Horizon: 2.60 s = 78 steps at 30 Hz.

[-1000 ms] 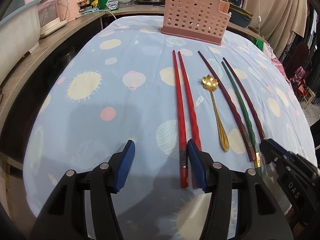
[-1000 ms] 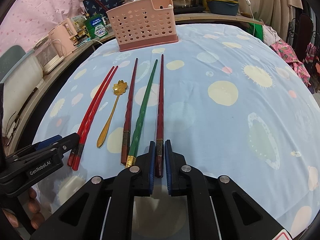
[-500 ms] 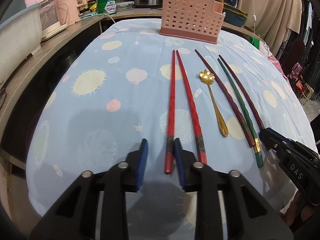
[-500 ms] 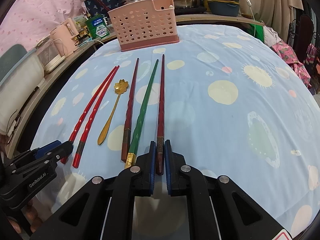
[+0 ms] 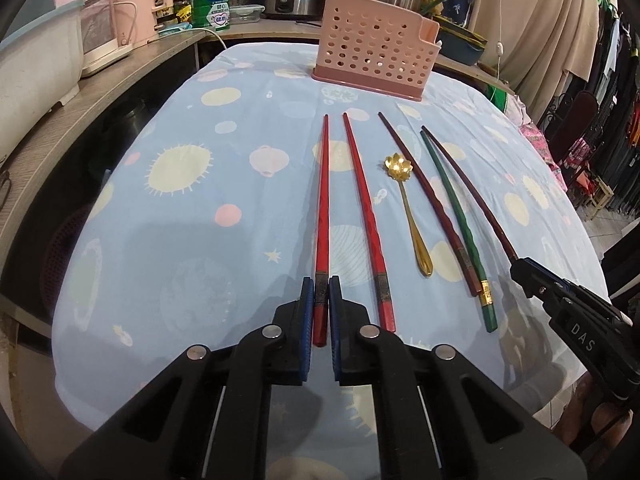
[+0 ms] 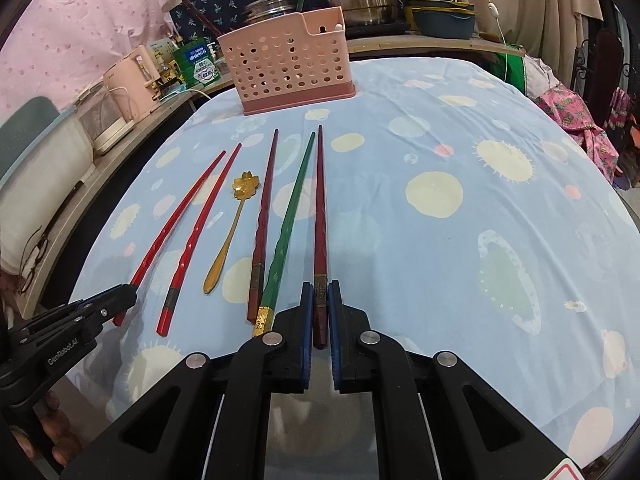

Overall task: Organize utensils
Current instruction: 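Carry both held chopsticks up into the pink holder with both tools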

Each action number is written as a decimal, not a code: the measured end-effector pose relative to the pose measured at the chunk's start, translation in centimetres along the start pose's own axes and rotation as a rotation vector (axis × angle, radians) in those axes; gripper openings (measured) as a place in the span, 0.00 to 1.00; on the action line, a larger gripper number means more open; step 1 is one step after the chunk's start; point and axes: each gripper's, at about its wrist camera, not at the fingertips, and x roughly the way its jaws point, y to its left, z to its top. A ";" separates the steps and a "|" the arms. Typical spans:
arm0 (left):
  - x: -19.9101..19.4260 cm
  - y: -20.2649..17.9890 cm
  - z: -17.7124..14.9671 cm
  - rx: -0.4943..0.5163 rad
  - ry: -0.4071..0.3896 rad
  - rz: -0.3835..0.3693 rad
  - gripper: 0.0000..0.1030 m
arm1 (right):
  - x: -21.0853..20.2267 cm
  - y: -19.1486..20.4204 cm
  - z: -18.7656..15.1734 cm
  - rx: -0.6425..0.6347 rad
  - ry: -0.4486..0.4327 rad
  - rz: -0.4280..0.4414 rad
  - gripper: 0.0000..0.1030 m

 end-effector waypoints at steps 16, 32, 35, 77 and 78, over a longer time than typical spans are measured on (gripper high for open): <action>-6.1 0.6 4.6 -0.049 -0.147 -0.038 0.07 | -6.1 -1.3 4.5 0.067 -0.168 0.047 0.07; -9.3 1.1 12.2 -0.066 -0.322 -0.034 0.07 | -9.7 -3.1 11.5 0.140 -0.322 0.095 0.07; -9.3 1.1 13.5 -0.071 -0.335 -0.043 0.07 | -10.1 -3.3 12.8 0.144 -0.347 0.102 0.07; -7.9 -4.3 36.3 0.020 -0.729 -0.017 0.07 | -5.5 -2.6 34.6 0.254 -0.638 0.187 0.07; -7.2 -4.4 36.5 0.020 -0.720 -0.015 0.07 | -5.0 -2.6 34.8 0.251 -0.628 0.181 0.07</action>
